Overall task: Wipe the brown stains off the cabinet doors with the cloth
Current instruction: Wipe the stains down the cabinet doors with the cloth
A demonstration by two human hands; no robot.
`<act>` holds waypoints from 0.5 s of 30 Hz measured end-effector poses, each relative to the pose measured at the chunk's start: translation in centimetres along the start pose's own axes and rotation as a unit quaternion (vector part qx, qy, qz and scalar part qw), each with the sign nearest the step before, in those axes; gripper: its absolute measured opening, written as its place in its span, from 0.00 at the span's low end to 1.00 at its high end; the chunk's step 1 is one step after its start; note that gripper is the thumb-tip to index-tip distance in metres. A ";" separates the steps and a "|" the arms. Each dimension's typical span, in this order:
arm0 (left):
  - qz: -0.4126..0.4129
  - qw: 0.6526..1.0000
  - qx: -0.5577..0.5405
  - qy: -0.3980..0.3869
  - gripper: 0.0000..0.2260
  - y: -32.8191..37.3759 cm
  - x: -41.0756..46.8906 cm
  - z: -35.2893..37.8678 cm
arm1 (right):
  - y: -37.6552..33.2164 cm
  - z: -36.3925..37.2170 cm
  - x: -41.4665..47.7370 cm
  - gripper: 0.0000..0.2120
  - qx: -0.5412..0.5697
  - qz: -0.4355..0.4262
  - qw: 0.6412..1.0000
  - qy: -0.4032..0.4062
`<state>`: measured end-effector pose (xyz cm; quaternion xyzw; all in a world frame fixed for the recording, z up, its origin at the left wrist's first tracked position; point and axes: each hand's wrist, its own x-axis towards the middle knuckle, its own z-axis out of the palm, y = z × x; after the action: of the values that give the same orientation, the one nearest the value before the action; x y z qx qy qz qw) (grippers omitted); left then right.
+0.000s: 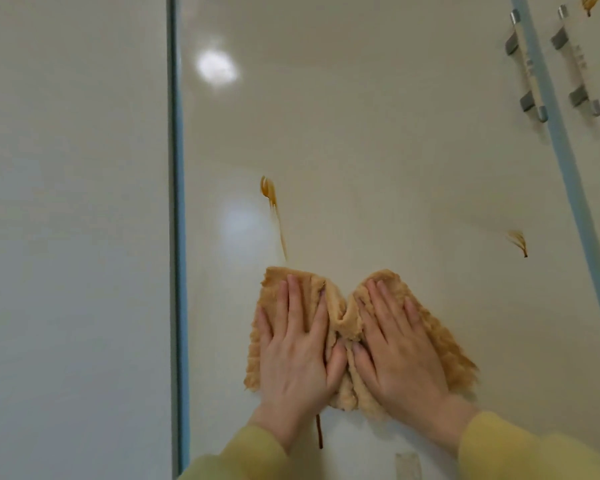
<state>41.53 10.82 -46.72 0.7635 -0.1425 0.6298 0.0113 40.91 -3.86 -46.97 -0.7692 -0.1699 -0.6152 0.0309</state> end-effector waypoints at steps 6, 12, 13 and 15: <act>-0.099 0.995 -0.024 0.020 0.34 -6.2 7.1 -2.8 | -3.1 0.1 9.9 0.27 -0.006 -0.022 0.999 0.043; -0.092 0.995 0.025 -0.013 0.37 -10.8 13.0 -5.2 | -4.0 -1.6 17.0 0.30 -0.013 -0.095 0.995 0.001; -0.088 0.995 0.035 -0.018 0.37 -10.7 13.1 -5.1 | -3.9 -1.7 17.1 0.28 -0.015 -0.103 0.995 -0.003; -0.078 0.996 0.047 -0.014 0.38 -10.2 13.2 -4.9 | -3.7 -1.7 17.1 0.27 -0.021 -0.106 0.994 -0.012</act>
<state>41.42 18.91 -31.32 0.7809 -0.0526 0.6220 0.0222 41.36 2.98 -30.76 -0.7547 -0.2377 -0.6093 -0.0522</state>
